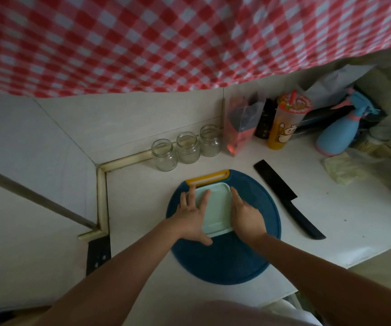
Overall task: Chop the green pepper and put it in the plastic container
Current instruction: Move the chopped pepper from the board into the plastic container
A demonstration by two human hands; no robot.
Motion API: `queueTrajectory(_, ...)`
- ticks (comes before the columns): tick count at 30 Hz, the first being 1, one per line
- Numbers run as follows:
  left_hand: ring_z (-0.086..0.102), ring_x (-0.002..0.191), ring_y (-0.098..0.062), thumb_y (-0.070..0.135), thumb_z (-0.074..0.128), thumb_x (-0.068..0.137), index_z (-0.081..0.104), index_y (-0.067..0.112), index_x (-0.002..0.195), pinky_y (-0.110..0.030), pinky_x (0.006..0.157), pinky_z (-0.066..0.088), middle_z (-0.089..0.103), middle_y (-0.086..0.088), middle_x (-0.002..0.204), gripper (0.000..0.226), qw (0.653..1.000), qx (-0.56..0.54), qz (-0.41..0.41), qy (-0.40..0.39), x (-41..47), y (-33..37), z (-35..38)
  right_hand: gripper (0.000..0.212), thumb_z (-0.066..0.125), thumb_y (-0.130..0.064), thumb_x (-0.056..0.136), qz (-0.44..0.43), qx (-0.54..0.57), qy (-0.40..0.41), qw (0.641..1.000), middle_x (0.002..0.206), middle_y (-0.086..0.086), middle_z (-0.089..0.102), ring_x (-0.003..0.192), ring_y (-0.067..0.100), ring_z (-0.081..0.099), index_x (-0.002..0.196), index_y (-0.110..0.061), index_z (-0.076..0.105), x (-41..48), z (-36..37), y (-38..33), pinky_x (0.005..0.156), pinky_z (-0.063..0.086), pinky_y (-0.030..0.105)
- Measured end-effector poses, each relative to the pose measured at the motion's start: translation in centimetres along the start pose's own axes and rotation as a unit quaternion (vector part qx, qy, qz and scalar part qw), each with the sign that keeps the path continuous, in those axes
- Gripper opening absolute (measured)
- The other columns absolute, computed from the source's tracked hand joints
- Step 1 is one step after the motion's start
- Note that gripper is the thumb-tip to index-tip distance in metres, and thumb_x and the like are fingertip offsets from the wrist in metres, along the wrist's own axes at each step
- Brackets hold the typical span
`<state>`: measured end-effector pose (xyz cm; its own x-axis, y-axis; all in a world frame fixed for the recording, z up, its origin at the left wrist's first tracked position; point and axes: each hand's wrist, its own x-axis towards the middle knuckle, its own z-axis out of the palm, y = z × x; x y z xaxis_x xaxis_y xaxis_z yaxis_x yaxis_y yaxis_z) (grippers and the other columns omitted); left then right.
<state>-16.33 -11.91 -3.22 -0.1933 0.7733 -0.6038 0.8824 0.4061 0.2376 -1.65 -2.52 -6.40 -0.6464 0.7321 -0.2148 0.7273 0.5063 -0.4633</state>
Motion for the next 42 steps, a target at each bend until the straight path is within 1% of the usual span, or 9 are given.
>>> queueTrajectory(9, -0.028, 0.138, -0.034, 0.054, 0.080, 0.060, -0.021, 0.034, 0.144, -0.051, 0.114, 0.010, -0.041, -0.003, 0.145, 0.133, 0.994, -0.087, 0.016, 0.066, 0.0, -0.2, 1.3, 0.045, 0.025, -0.032, 0.102, -0.017, 0.170, 0.038, 0.985, 0.141, 0.000, 0.049, 0.123, 0.024, 0.051, 0.147, -0.028, 0.025, -0.8, 0.4, 0.3, 0.102, 0.039, 0.035)
queueTrajectory(17, -0.025, 0.140, -0.025, 0.054, 0.078, 0.063, -0.010, 0.035, 0.148, -0.047, 0.114, 0.006, -0.037, 0.003, 0.148, 0.124, 0.977, -0.180, 0.006, 0.110, 0.0, -0.2, 1.6, 0.043, 0.024, -0.029, 0.102, -0.019, 0.108, -0.001, 0.994, 0.120, 0.009, 0.061, 0.101, 0.032, 0.060, 0.144, -0.026, 0.025, -0.1, -1.0, 0.0, 0.087, 0.047, 0.041)
queueTrajectory(20, 0.004, 0.144, -0.017, 0.043, 0.064, 0.083, 0.004, 0.018, 0.150, -0.026, 0.113, 0.009, -0.002, -0.003, 0.158, 0.093, 0.881, -0.374, -0.019, 0.289, 0.2, 0.5, 3.1, 0.036, 0.029, -0.026, 0.101, 0.001, 0.150, -0.026, 0.988, 0.125, 0.012, 0.051, 0.104, 0.034, 0.055, 0.135, -0.016, 0.037, 0.7, -1.7, 0.1, 0.086, 0.044, 0.040)
queueTrajectory(23, 0.047, 0.123, -0.021, 0.042, 0.049, 0.093, 0.041, 0.010, 0.138, -0.027, 0.099, 0.039, 0.045, -0.011, 0.140, 0.055, 0.742, -0.529, -0.157, 0.381, 0.7, 2.3, 4.3, 0.035, 0.029, -0.031, 0.101, 0.071, 0.231, -0.084, 0.967, 0.121, 0.014, 0.053, 0.101, 0.027, 0.051, 0.123, -0.010, 0.047, 1.4, -2.2, -0.4, 0.087, 0.041, 0.036)
queueTrajectory(26, 0.058, 0.081, -0.012, 0.038, 0.039, 0.098, 0.062, 0.010, 0.106, -0.019, 0.063, 0.042, 0.065, -0.004, 0.098, 0.037, 0.706, -0.550, -0.158, 0.416, 0.4, 3.6, 3.5, 0.052, 0.025, -0.050, 0.099, 0.119, 0.277, -0.101, 0.948, 0.113, 0.007, 0.053, 0.098, 0.023, 0.049, 0.128, -0.011, 0.044, 1.6, -3.0, -1.0, 0.083, 0.038, 0.034)
queueTrajectory(29, 0.050, 0.077, 0.001, 0.042, 0.038, 0.097, 0.055, 0.016, 0.109, -0.018, 0.062, 0.038, 0.056, 0.011, 0.089, 0.034, 0.702, -0.574, -0.156, 0.392, -0.3, 4.0, 1.4, 0.073, 0.026, -0.069, 0.090, 0.153, 0.353, -0.103, 0.917, 0.121, 0.011, 0.058, 0.110, 0.025, 0.054, 0.126, -0.011, 0.052, 2.2, -3.5, -0.8, 0.098, 0.041, 0.039)
queueTrajectory(32, 0.059, 0.083, -0.012, 0.061, 0.039, 0.090, 0.059, 0.015, 0.102, -0.032, 0.073, 0.047, 0.063, 0.003, 0.094, 0.052, 0.714, -0.594, -0.178, 0.326, -0.3, 4.1, 0.0, 0.059, 0.037, -0.073, 0.084, 0.172, 0.437, -0.078, 0.880, 0.105, 0.008, 0.065, 0.102, 0.025, 0.061, 0.092, -0.019, 0.060, 2.6, -4.1, -1.2, 0.098, 0.046, 0.044)
queueTrajectory(38, 0.063, 0.074, -0.015, 0.060, 0.035, 0.091, 0.066, 0.017, 0.087, -0.026, 0.056, 0.044, 0.067, -0.002, 0.084, 0.053, 0.683, -0.631, -0.193, 0.314, -1.0, 4.6, -0.9, 0.073, 0.038, -0.074, 0.082, 0.117, 0.386, -0.027, 0.915, 0.098, 0.013, 0.068, 0.090, 0.024, 0.064, 0.099, -0.008, 0.064, 3.5, -5.1, -2.1, 0.079, 0.049, 0.036)
queueTrajectory(42, 0.066, 0.078, -0.021, 0.062, 0.041, 0.088, 0.067, 0.019, 0.084, -0.030, 0.062, 0.050, 0.070, -0.004, 0.084, 0.050, 0.641, -0.671, -0.207, 0.309, -1.1, 4.7, -0.8, 0.081, 0.037, -0.078, 0.078, 0.097, 0.389, -0.034, 0.915, 0.093, 0.013, 0.070, 0.088, 0.028, 0.066, 0.098, -0.004, 0.065, 3.3, -5.3, -2.3, 0.080, 0.052, 0.039)
